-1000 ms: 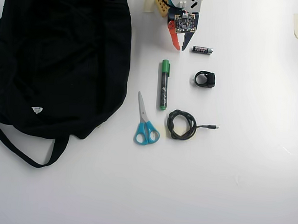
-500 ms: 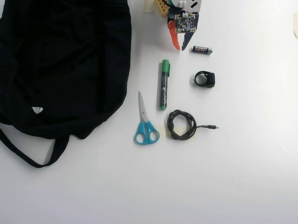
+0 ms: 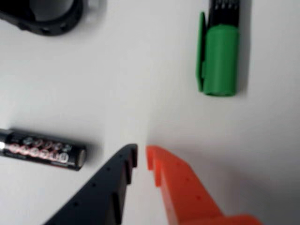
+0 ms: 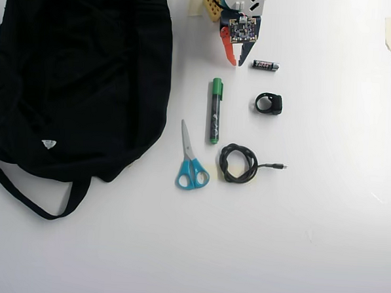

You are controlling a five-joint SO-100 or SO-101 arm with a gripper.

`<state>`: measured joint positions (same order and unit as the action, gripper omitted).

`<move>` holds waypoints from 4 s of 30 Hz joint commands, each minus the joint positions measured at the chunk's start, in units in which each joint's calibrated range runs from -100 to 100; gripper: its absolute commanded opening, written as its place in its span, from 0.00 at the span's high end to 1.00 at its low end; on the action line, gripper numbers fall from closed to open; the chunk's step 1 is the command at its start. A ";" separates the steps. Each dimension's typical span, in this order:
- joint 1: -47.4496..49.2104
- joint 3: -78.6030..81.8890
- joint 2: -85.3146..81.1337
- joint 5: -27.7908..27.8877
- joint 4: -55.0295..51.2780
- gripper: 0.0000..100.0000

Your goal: Put the green marker into the black bag

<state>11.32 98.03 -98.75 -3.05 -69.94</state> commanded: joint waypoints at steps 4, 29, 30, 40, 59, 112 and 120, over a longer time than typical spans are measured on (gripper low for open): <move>-0.17 1.34 -0.66 0.12 -1.12 0.98; -0.32 1.34 -0.58 0.01 -1.03 0.98; -0.17 1.34 -0.58 -0.20 -0.51 0.98; 0.35 -3.43 3.73 -0.36 10.34 0.98; -0.32 -28.49 28.63 0.12 25.93 0.98; -4.96 -72.97 74.36 2.53 51.77 0.98; -4.96 -77.46 79.00 2.48 57.28 0.98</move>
<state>6.69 26.34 -20.55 -0.61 -14.30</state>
